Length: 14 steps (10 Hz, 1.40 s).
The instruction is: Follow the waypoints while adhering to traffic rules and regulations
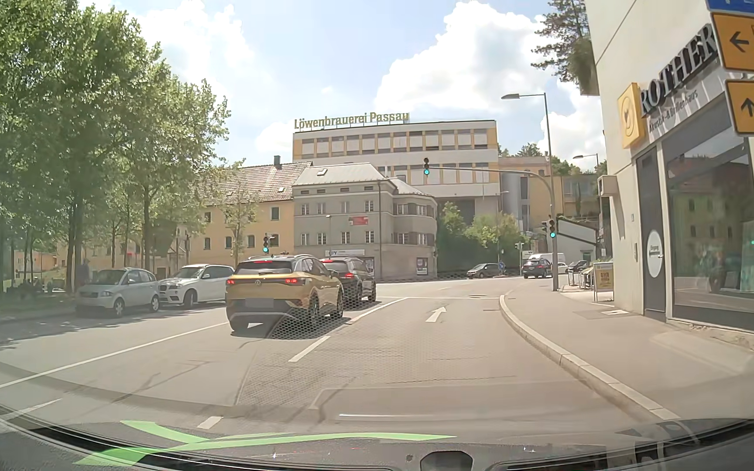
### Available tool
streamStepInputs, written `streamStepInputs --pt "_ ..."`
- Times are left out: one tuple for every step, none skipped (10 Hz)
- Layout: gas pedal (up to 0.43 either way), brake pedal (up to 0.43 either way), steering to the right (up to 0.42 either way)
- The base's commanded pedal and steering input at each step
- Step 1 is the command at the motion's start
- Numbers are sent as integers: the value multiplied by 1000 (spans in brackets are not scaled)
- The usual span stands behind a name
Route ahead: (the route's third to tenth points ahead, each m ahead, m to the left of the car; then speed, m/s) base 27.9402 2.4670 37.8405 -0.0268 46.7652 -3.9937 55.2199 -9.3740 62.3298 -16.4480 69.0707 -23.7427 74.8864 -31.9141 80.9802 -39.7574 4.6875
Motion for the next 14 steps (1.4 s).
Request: streamStepInputs --pt "209 0 19" --pt "209 0 20" --pt "209 0 20" --pt "209 0 17" --pt "209 0 14" --pt "209 0 14" --pt "209 0 14" --pt "209 0 14" --pt "209 0 15" --pt "209 0 15" --pt "209 0 15" --pt "209 0 16" --pt "197 0 17" --pt "197 0 21"
